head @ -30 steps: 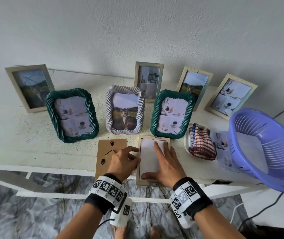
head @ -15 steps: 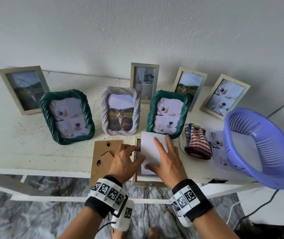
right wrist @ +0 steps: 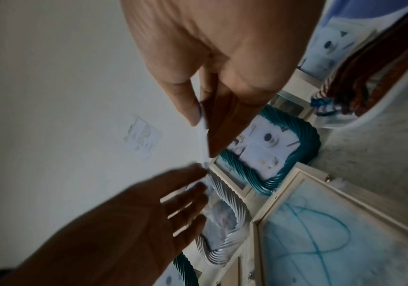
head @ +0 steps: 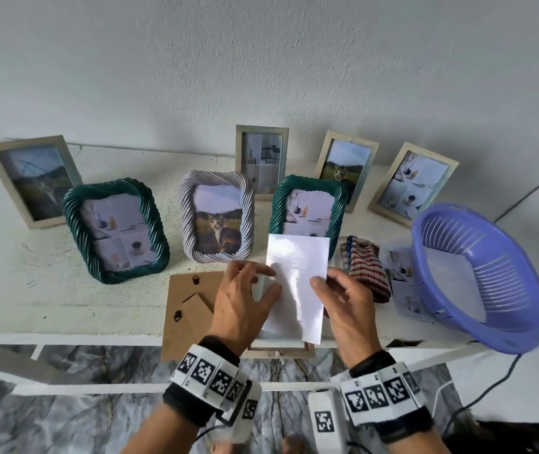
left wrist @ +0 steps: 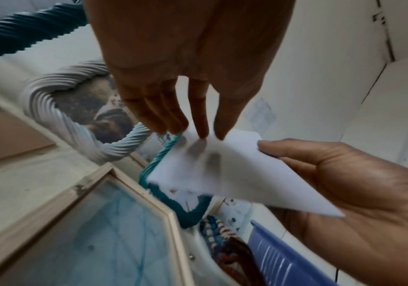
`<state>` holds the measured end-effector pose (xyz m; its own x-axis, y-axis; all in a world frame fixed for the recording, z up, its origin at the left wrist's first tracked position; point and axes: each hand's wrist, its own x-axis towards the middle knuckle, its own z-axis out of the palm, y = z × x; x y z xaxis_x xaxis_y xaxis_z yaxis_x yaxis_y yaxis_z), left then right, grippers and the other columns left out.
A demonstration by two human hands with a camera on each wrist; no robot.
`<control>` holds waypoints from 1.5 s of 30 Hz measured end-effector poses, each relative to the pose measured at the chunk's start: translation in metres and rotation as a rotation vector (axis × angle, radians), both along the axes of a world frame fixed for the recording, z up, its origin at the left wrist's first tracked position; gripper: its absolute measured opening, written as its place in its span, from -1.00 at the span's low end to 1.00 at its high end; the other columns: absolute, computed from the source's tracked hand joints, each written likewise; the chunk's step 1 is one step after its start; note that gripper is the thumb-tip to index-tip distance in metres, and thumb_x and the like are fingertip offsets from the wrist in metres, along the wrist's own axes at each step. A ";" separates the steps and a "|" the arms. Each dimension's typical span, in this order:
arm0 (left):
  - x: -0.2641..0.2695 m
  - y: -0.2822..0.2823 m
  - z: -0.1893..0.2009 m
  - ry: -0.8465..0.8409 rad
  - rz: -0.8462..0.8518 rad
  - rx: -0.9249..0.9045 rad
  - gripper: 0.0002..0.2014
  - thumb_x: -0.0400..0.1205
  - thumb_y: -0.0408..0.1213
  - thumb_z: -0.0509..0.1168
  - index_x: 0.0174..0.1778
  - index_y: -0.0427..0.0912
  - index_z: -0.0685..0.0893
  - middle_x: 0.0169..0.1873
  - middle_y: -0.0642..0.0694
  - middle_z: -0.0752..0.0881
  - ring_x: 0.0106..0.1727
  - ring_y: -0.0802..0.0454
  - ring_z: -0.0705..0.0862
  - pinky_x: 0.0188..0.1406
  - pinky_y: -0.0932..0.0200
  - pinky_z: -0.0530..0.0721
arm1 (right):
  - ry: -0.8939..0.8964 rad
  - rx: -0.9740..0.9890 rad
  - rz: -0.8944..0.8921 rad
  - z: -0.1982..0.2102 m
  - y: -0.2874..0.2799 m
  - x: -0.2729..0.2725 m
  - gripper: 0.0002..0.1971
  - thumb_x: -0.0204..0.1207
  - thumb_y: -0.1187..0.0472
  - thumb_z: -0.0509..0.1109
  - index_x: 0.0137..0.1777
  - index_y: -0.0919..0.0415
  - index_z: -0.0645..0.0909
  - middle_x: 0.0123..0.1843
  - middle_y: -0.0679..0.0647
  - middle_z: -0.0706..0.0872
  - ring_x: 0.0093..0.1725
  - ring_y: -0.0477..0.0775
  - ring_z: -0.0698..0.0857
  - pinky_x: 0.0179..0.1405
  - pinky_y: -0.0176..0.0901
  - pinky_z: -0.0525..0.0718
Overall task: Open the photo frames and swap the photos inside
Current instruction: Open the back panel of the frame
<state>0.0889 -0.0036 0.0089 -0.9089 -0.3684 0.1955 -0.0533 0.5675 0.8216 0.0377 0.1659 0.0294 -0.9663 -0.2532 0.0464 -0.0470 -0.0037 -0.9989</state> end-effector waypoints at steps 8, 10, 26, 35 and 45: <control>0.004 0.026 0.025 0.025 -0.169 0.230 -0.60 0.69 -0.06 0.19 -0.43 -0.19 0.48 -0.65 0.13 0.36 -0.60 0.22 0.29 -0.54 0.34 0.20 | 0.213 0.106 0.144 0.009 0.011 0.002 -0.74 0.67 0.14 0.26 0.15 0.18 0.75 0.10 -0.08 0.82 0.17 -0.08 0.75 0.13 -0.29 0.65; -0.002 0.025 0.014 0.041 -0.129 0.290 -0.55 0.69 -0.01 0.22 -0.41 -0.27 0.51 -0.62 0.06 0.36 -0.56 0.18 0.27 -0.56 0.17 0.22 | 0.289 0.209 0.172 0.012 0.022 -0.006 -0.72 0.66 0.11 0.28 0.19 0.21 0.73 0.11 -0.09 0.81 0.13 -0.16 0.75 0.03 -0.34 0.68; -0.113 0.138 0.000 -0.160 -0.022 0.333 -0.79 0.55 -0.13 0.48 -0.35 -0.15 0.75 -0.42 -0.02 0.75 -0.36 0.01 0.70 -0.31 0.10 0.70 | 0.284 1.070 -0.012 0.000 0.189 -0.093 -0.82 0.56 0.03 0.37 -0.14 0.14 0.60 -0.28 0.08 0.71 -0.27 0.23 0.66 -0.35 0.09 0.60; -0.170 0.219 -0.016 -0.336 -0.058 0.112 -0.72 0.52 -0.17 0.44 -0.30 -0.35 0.68 -0.27 -0.35 0.76 -0.15 -0.28 0.71 -0.23 0.06 0.54 | 0.386 0.763 0.020 0.026 0.225 -0.106 -0.64 0.60 -0.14 0.26 -0.15 0.17 0.60 -0.38 -0.03 0.64 -0.36 -0.09 0.60 -0.42 -0.29 0.50; -0.191 0.231 -0.033 -0.589 -0.030 -0.043 -0.69 0.58 -0.12 0.34 0.05 -0.29 0.76 0.02 -0.33 0.76 0.09 -0.26 0.71 0.02 0.08 0.61 | 0.400 0.827 0.186 0.006 0.214 -0.103 -0.60 0.55 -0.18 0.24 0.03 0.15 0.65 -0.25 0.01 0.76 -0.34 0.04 0.62 -0.28 0.05 0.58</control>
